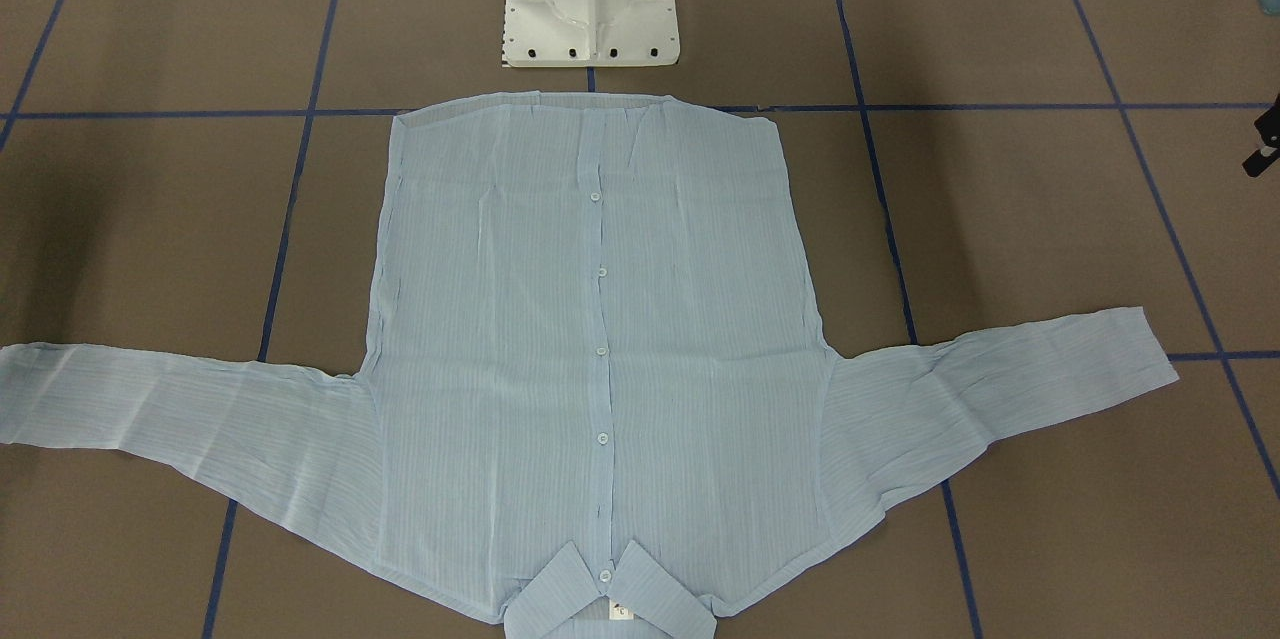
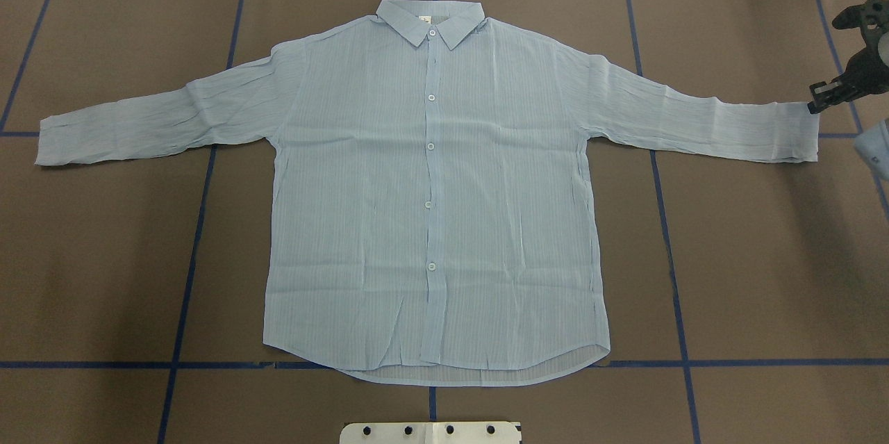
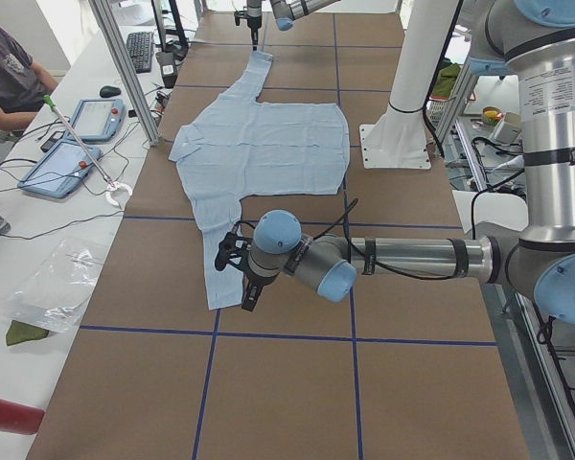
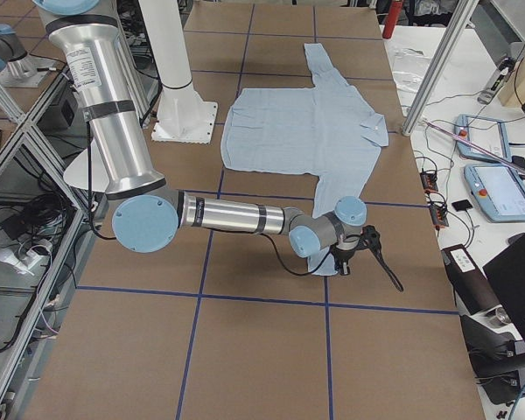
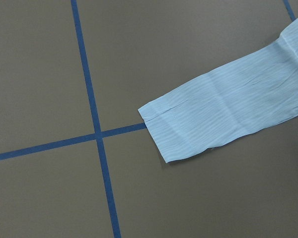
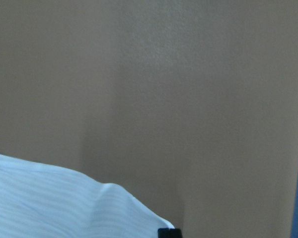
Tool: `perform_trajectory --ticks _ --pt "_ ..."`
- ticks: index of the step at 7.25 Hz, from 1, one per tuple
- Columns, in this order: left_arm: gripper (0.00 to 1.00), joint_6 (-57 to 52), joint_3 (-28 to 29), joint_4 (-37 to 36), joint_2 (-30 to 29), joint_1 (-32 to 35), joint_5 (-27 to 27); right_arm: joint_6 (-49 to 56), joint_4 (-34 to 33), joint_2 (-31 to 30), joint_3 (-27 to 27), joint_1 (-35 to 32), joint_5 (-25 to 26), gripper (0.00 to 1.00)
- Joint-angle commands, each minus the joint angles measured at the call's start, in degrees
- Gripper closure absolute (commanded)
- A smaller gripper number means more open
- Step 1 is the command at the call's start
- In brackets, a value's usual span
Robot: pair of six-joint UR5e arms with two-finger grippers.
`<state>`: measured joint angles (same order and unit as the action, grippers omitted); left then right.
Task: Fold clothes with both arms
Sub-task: 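Reach the right gripper down and grasp the sleeve cuff nearest it, then carry the sleeve with the right gripper across toward the collar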
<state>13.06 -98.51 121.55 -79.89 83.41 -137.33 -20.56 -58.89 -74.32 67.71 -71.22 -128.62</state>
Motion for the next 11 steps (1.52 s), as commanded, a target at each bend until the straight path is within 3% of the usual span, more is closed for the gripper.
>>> perform_trajectory --ticks 1,2,4,6,7,9,11 --pt "0.00 0.03 -0.11 0.09 0.00 0.00 -0.66 -11.34 0.17 0.57 7.23 0.46 -7.66 1.00" --pt "0.00 0.03 -0.11 0.00 0.09 0.00 -0.66 -21.61 0.18 2.58 11.27 4.64 -9.09 1.00" --pt "0.00 0.03 -0.02 0.00 0.09 0.00 -0.66 -41.05 0.18 11.34 12.28 12.47 -8.66 1.00" --pt "0.00 -0.05 0.16 0.09 0.18 0.00 -0.66 -52.34 0.00 19.26 11.57 17.93 -3.34 1.00" --pt "0.00 -0.14 0.24 0.09 0.18 0.00 -0.66 -54.65 -0.09 24.26 8.70 20.83 3.49 1.00" --pt "0.00 -0.14 0.16 0.18 0.26 0.00 -0.66 -60.00 0.00 38.04 -2.53 24.70 9.24 1.00" --pt "0.00 -0.14 0.33 0.53 0.44 0.00 -1.80 -60.56 0.18 41.78 -3.81 29.45 15.40 1.00"
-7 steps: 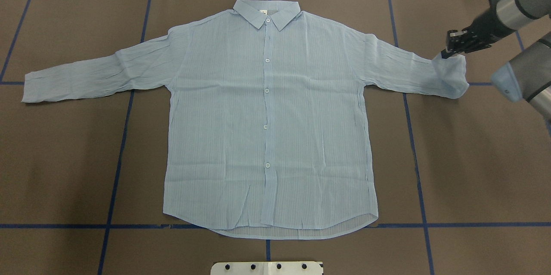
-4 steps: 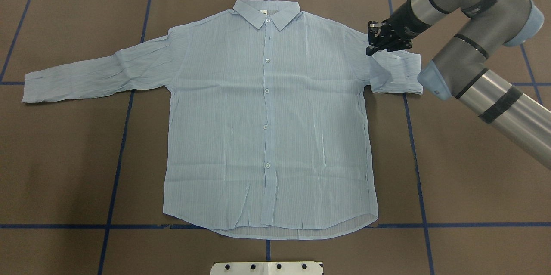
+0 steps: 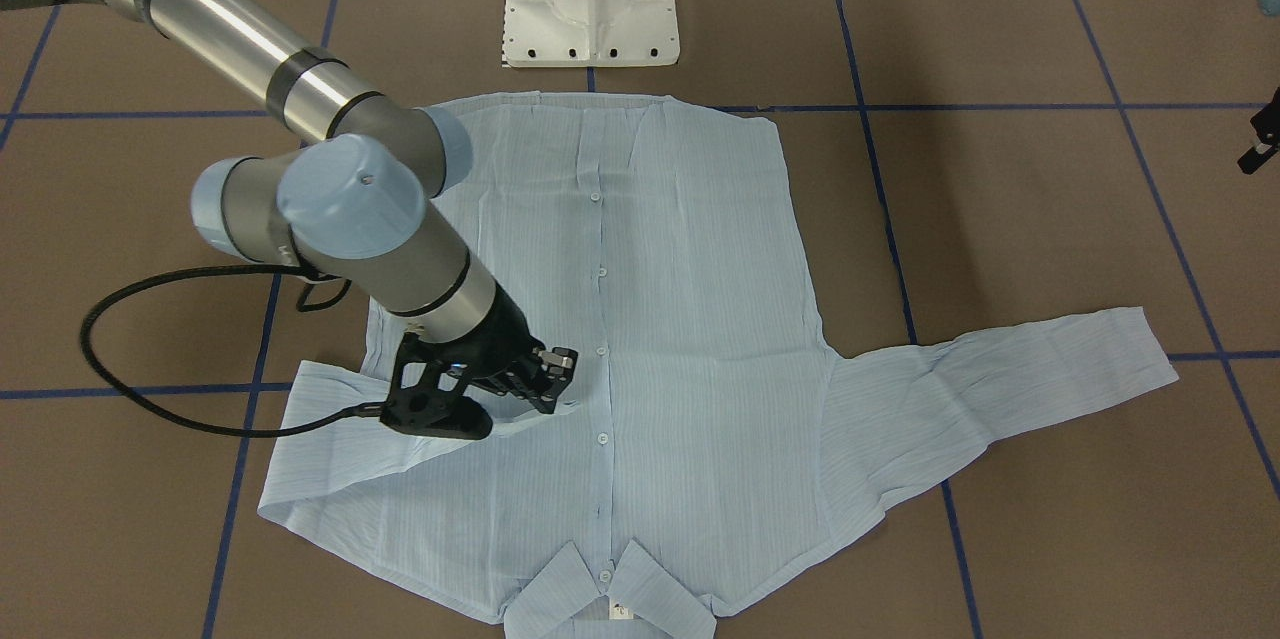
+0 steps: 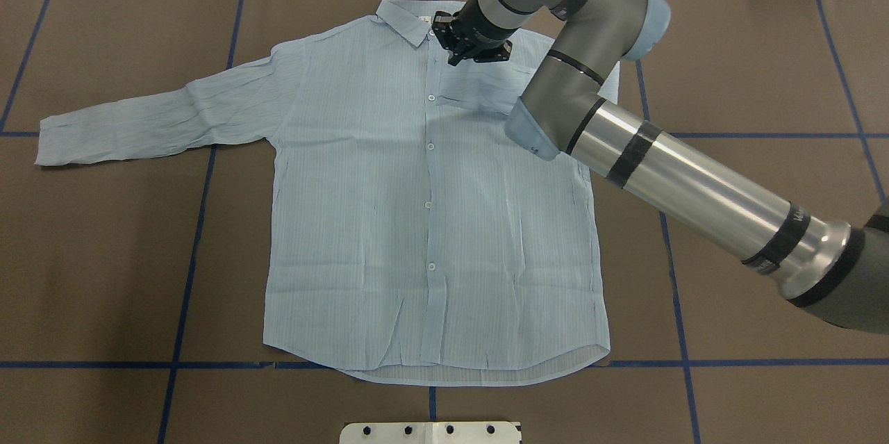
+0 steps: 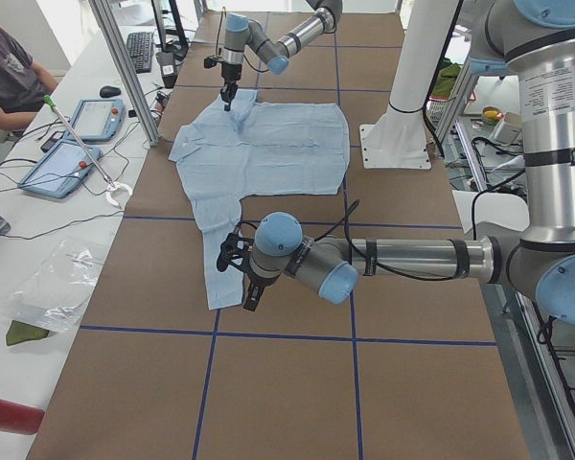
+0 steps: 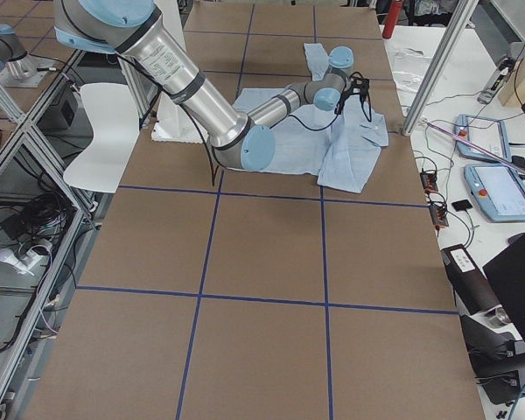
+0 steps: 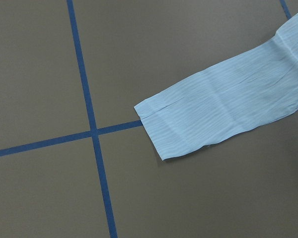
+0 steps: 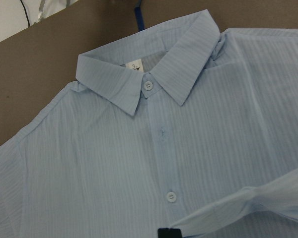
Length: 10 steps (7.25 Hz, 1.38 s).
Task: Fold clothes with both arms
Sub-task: 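Carry the sleeve with the right gripper across toward the collar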
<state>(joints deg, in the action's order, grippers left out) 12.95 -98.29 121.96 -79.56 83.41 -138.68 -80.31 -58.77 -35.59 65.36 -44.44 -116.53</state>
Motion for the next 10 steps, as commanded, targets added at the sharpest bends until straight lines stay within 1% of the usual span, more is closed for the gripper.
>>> perform_trajectory --ticks 1,2,3,5,6,7,8,10 --pt "0.00 0.06 0.03 0.12 0.10 0.00 -0.53 -2.73 0.06 5.50 -3.20 4.43 4.89 1.00" --pt "0.00 0.06 0.03 0.12 0.10 0.00 -0.53 -3.09 0.85 7.35 -5.66 6.02 8.13 1.00" --pt "0.00 0.06 0.03 0.12 0.19 0.00 -0.62 -3.97 2.86 7.37 -6.73 6.21 8.42 1.00" --pt "0.00 0.06 -0.06 0.12 0.28 0.00 -0.62 -5.21 3.75 7.63 -7.00 6.38 9.04 1.00" --pt "0.00 0.06 -0.06 0.12 0.28 -0.09 -0.62 -7.03 3.84 8.94 -7.70 6.38 9.56 1.00" --pt "0.00 0.06 -0.06 0.12 0.28 0.00 -0.62 -7.31 3.93 10.87 -9.97 6.99 10.87 1.00" --pt "0.00 0.06 -0.06 0.03 0.37 0.00 -0.62 -7.93 6.37 11.06 -10.60 7.35 11.32 1.00" --pt "0.00 0.06 0.03 0.03 0.37 -0.09 -0.62 -9.60 8.23 11.15 -11.74 8.14 13.34 1.00"
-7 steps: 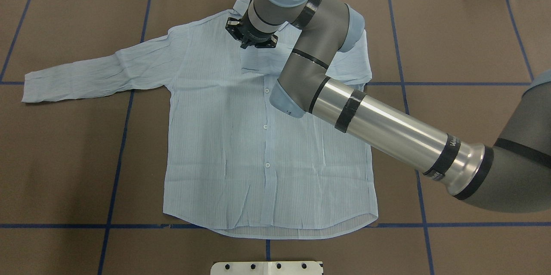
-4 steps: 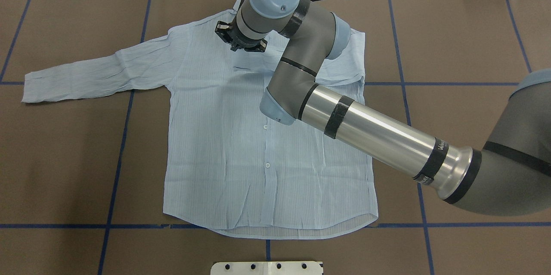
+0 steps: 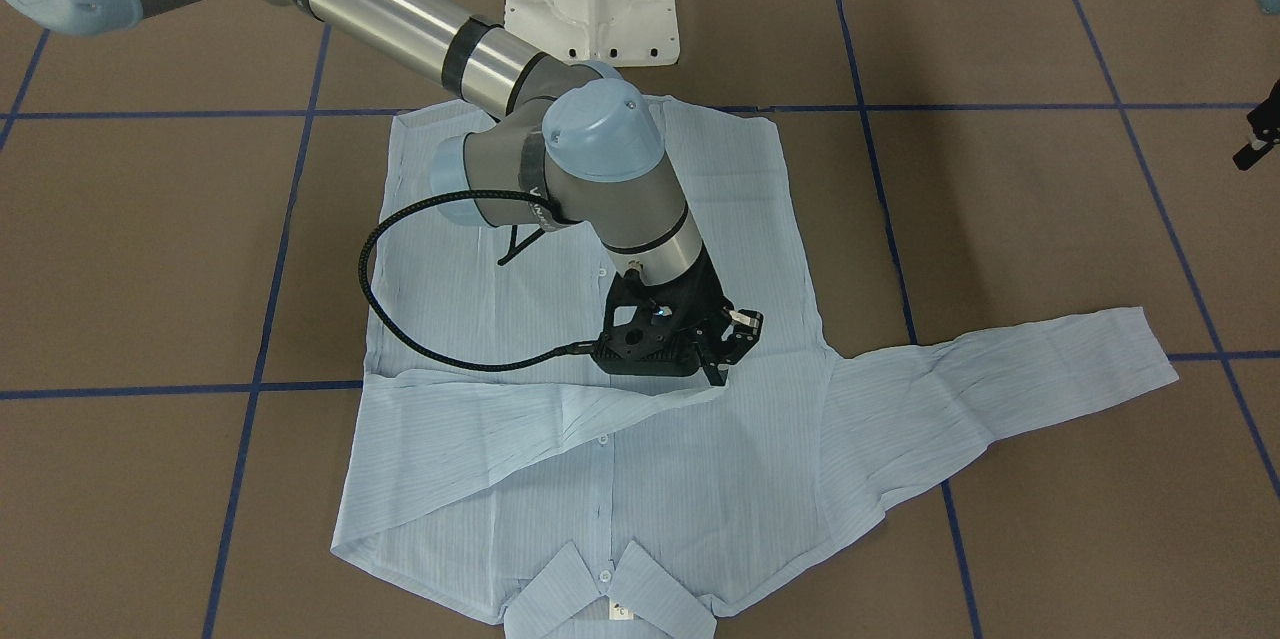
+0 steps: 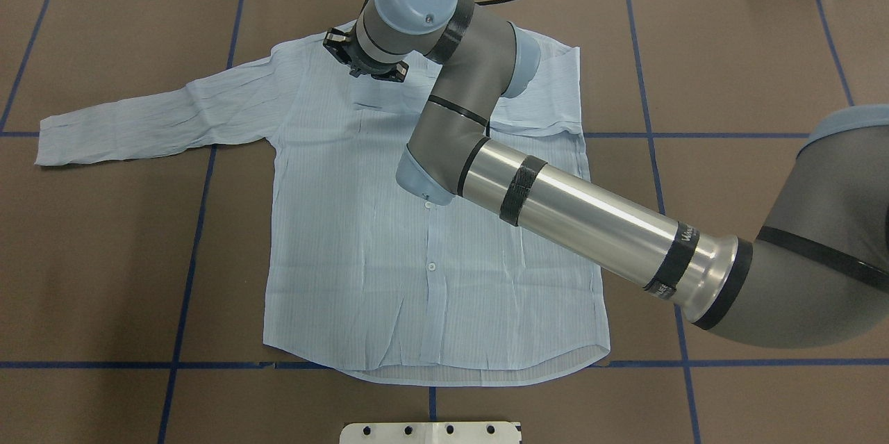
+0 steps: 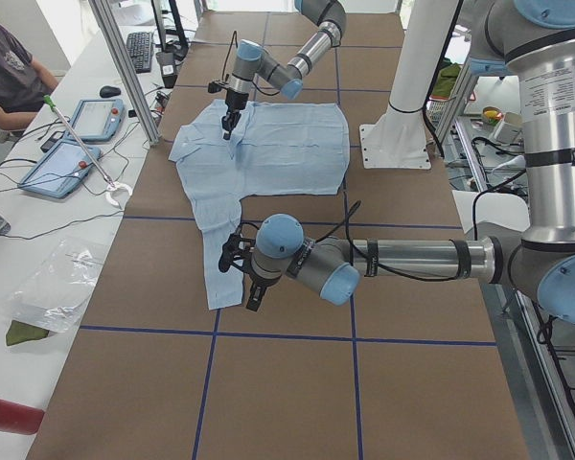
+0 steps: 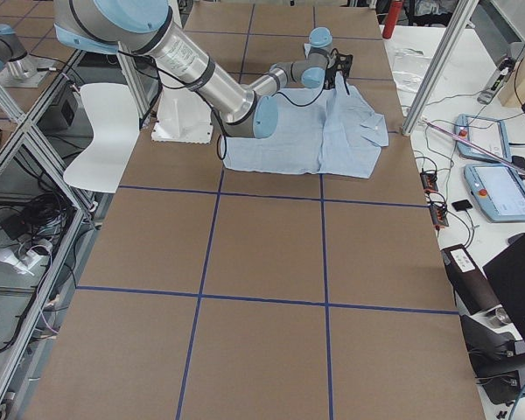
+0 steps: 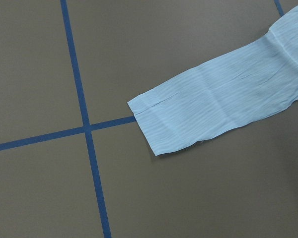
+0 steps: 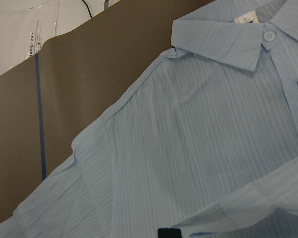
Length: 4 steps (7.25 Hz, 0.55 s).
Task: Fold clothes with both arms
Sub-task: 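Carry the sleeve with the right gripper across toward the collar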
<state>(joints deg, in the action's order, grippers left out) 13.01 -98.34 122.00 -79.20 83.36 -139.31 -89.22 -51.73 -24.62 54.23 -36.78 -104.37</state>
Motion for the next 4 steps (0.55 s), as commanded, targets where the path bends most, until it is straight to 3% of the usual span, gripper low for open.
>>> perform_trajectory --ticks 1,2,3,4 --pt "0.00 0.00 0.08 -0.10 0.01 -0.04 0.00 -0.69 1.28 0.27 -0.62 0.48 1.27 1.00" --pt "0.00 0.09 0.08 -0.01 0.01 -0.04 0.00 -0.95 1.28 1.66 -1.92 0.48 2.49 1.00" --pt "0.00 0.09 0.25 0.08 0.01 -0.04 0.00 -1.04 1.28 5.51 -7.16 0.82 4.42 1.00" --pt "0.00 0.09 0.25 0.08 0.01 0.05 0.09 -1.47 1.28 5.98 -7.73 0.83 4.61 0.80"
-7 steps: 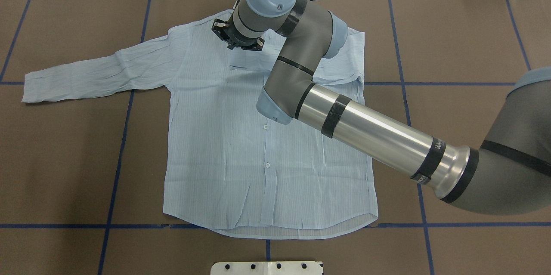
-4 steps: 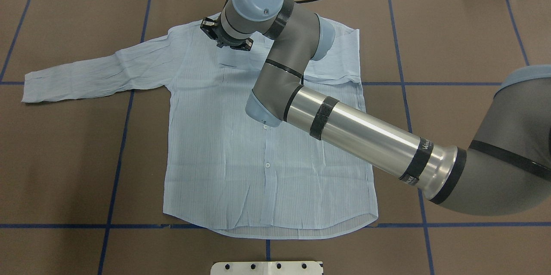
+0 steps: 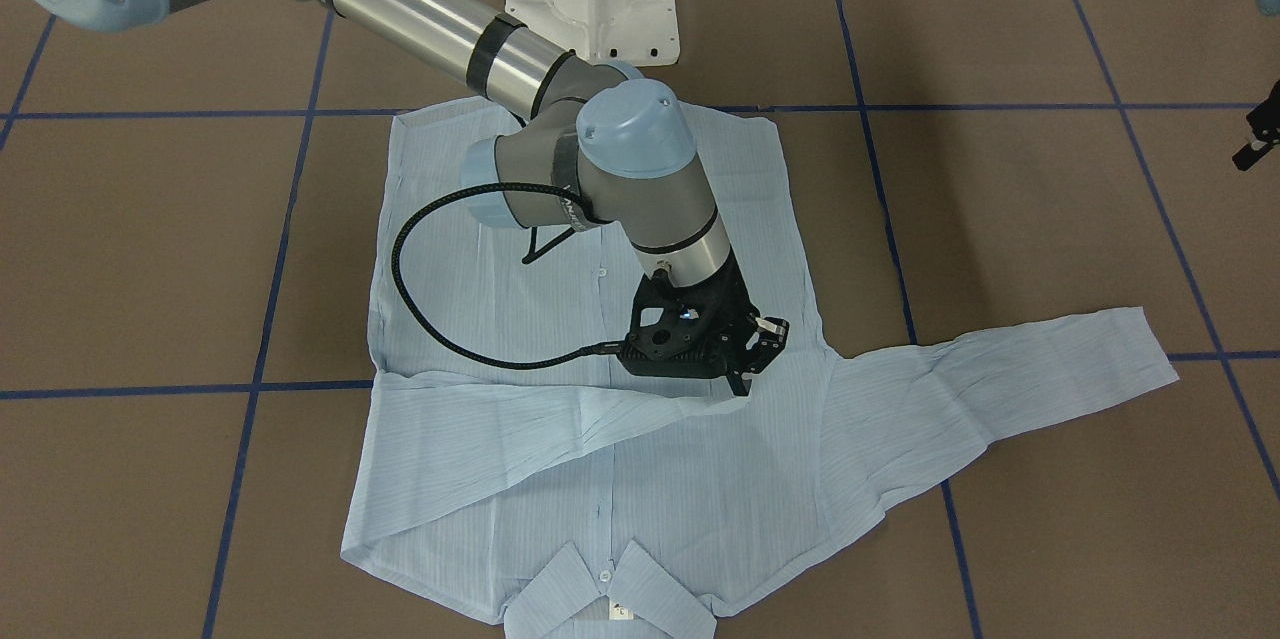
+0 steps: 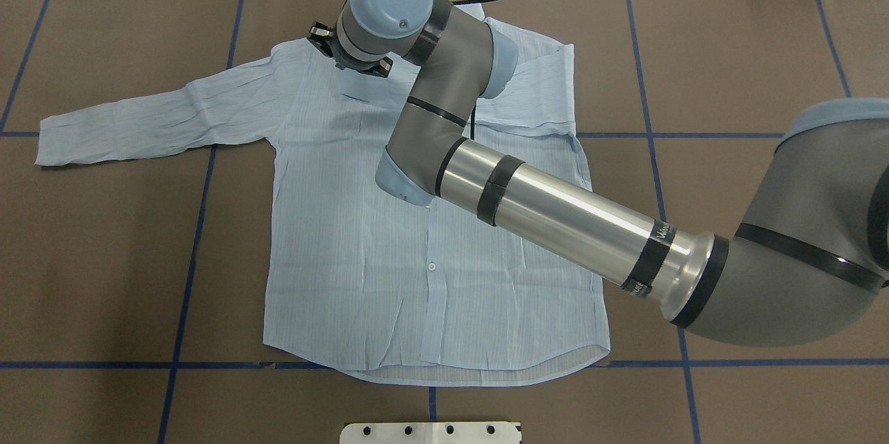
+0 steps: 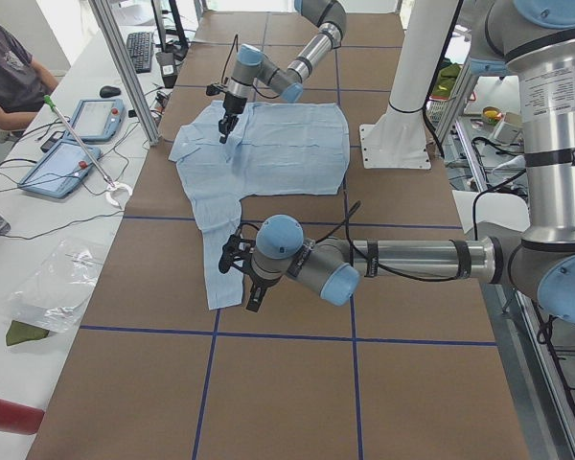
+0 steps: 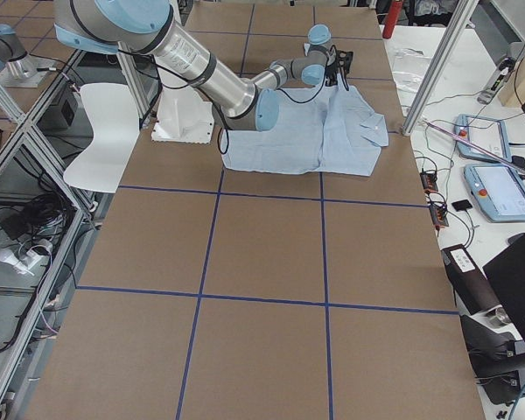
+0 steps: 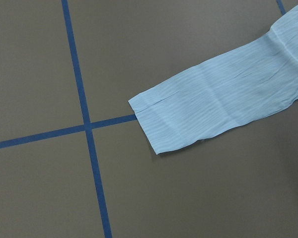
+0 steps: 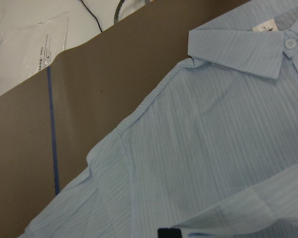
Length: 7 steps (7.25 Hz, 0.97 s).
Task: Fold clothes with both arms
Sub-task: 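Carry the sleeve with the right gripper across toward the collar, then release the sleeve on the shirt and lift the right gripper away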
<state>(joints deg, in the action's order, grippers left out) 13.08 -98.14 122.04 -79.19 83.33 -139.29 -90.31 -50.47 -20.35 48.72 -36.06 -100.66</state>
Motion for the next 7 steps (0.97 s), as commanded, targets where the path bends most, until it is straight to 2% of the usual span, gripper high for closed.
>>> perform_trajectory --ticks 1,2,3,4,5,6,7 --pt "0.00 0.10 0.14 0.04 0.00 0.08 0.07 -2.92 0.02 2.50 -3.35 0.11 2.82 0.23" --pt "0.00 0.19 0.23 -0.05 0.00 -0.01 -0.02 -3.46 0.02 4.16 -5.63 0.11 3.27 0.06" --pt "0.00 1.41 0.67 -0.22 -0.35 -0.10 -0.02 -4.25 0.02 4.61 -6.00 0.11 3.37 0.02" --pt "0.00 10.64 1.54 -0.05 -2.79 -0.53 0.07 -5.13 -0.07 4.96 -5.91 0.11 3.37 0.02" --pt "0.00 14.47 2.16 0.91 -4.64 -3.50 1.55 -6.44 -1.29 5.14 -5.30 0.11 3.19 0.02" --pt "0.00 15.04 6.69 3.96 -8.31 -4.66 4.17 -6.72 -9.04 3.06 0.44 0.03 2.76 0.01" --pt "0.00 15.48 14.05 8.52 -12.18 -5.37 4.46 -6.02 -15.73 -3.75 10.68 0.03 1.62 0.01"
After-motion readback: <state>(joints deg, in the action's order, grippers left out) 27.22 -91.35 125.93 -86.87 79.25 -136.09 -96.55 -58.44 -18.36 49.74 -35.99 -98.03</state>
